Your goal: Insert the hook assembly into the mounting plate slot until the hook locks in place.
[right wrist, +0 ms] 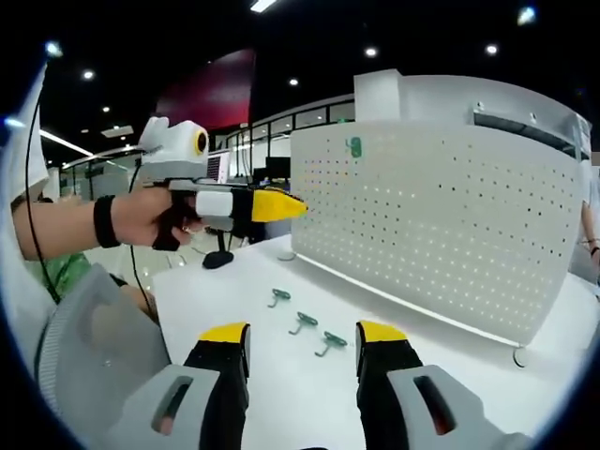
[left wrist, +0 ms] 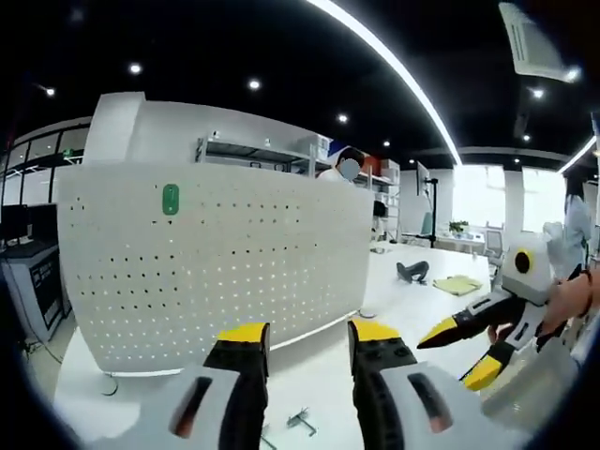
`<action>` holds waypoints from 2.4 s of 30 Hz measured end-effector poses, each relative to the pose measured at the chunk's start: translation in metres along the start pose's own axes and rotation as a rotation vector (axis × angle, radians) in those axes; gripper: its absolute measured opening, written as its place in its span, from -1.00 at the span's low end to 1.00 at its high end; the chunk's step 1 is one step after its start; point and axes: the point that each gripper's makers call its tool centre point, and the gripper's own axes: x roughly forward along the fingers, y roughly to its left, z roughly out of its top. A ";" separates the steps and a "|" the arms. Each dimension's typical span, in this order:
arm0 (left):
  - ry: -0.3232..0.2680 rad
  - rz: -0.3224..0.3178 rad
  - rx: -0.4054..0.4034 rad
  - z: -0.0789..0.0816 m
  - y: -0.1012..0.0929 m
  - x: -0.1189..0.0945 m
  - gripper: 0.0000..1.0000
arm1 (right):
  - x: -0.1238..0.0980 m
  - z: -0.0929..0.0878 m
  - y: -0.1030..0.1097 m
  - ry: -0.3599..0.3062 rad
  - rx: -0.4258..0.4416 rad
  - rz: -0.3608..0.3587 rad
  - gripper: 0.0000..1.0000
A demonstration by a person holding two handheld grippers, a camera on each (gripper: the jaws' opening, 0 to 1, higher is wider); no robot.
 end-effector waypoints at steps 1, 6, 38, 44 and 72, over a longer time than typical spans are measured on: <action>0.014 -0.006 -0.006 -0.005 -0.002 -0.001 -0.27 | 0.001 -0.001 0.000 0.005 0.002 0.000 -0.09; 0.024 -0.026 -0.015 -0.015 -0.011 -0.007 -0.16 | 0.002 -0.006 -0.003 0.020 0.002 -0.002 -0.09; 0.090 0.013 -0.073 -0.059 -0.015 -0.047 0.28 | 0.028 -0.024 -0.004 0.106 -0.040 0.043 -0.12; 0.103 0.008 -0.080 -0.065 -0.023 -0.051 0.32 | 0.033 -0.029 -0.006 0.129 -0.046 0.055 -0.13; 0.106 0.024 -0.131 -0.077 -0.023 -0.060 0.41 | 0.056 -0.040 -0.011 0.173 -0.052 0.100 -0.20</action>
